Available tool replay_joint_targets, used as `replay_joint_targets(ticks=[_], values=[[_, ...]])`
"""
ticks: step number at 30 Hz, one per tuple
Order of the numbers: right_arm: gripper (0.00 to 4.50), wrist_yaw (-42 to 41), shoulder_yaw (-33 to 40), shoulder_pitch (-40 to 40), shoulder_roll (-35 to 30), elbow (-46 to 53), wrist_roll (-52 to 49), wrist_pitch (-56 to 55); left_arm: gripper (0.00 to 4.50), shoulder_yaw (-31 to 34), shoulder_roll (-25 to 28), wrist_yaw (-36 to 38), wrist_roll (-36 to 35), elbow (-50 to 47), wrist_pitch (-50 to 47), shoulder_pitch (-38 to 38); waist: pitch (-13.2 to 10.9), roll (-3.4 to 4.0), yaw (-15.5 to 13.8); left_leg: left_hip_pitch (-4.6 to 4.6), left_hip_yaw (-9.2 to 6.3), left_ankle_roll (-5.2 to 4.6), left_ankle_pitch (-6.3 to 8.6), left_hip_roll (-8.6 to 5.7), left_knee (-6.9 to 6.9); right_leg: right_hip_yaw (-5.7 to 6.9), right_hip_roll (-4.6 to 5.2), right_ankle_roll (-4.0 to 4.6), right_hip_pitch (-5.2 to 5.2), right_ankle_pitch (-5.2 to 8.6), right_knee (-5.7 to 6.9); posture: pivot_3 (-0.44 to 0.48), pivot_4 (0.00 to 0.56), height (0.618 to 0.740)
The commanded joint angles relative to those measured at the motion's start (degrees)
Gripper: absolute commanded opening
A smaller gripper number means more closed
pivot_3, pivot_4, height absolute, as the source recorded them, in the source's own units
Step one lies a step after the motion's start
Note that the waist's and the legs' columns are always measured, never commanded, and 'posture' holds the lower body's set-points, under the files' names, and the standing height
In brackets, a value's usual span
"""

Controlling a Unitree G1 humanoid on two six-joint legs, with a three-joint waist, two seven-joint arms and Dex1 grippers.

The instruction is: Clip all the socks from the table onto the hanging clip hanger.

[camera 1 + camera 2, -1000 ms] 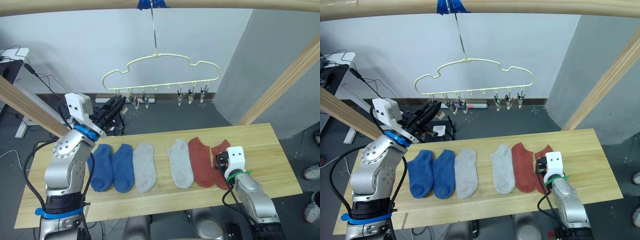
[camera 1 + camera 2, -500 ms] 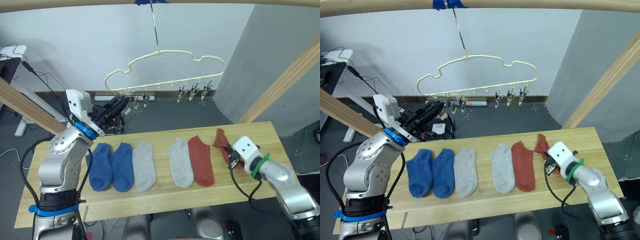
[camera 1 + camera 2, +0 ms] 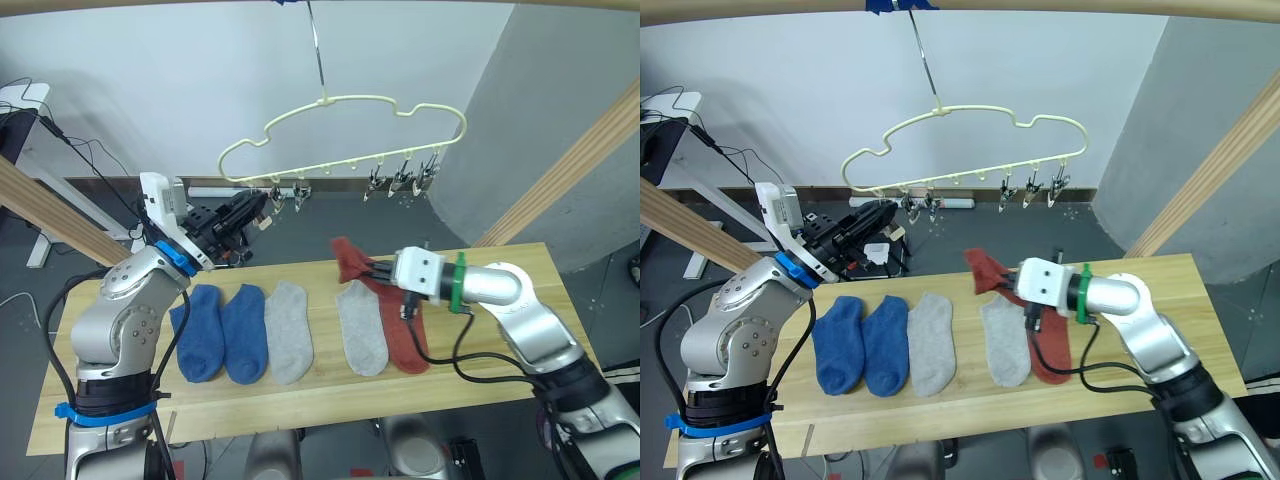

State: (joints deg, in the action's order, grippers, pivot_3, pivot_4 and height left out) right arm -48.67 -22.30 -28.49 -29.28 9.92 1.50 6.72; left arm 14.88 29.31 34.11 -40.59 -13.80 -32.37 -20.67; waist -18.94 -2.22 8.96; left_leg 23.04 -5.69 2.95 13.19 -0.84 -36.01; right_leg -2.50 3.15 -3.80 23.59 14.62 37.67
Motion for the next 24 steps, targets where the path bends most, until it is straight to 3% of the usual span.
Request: replay_joint_targets(ticks=[1, 10, 24], values=[[0.00, 0.62, -0.91, -1.30, 1.65, 0.04, 1.94, 0.28, 0.22, 1.70, -0.15, -1.33, -2.77, -3.50, -1.11, -0.49, 0.00, 0.00, -0.45, 0.02, -0.01, 0.02, 0.01, 0.00, -0.01, 0.02, 0.00, 0.00, 0.00, 0.00, 0.00, -0.266, 0.340, 0.740], [0.00, 1.69, -3.26, -5.68, 7.18, -1.89, 5.60, 2.77, 0.22, 2.90, -2.37, -6.23, -8.45, -5.59, -5.66, -0.33, 0.00, 0.00, -0.71, 0.05, 0.02, 0.06, 0.04, 0.08, -0.02, 0.03, -0.04, 0.05, 0.08, -0.03, 0.03, -0.266, 0.340, 0.740], [0.00, 2.17, -4.48, -9.10, 12.10, -6.07, 7.74, 4.38, 0.22, 2.23, -2.93, -7.86, -10.49, -6.84, -6.68, 0.10, 0.00, 0.01, -0.70, 0.15, 0.05, 0.07, 0.04, 0.11, -0.03, 0.01, -0.05, 0.12, 0.25, -0.07, 0.10, -0.264, 0.343, 0.740]])
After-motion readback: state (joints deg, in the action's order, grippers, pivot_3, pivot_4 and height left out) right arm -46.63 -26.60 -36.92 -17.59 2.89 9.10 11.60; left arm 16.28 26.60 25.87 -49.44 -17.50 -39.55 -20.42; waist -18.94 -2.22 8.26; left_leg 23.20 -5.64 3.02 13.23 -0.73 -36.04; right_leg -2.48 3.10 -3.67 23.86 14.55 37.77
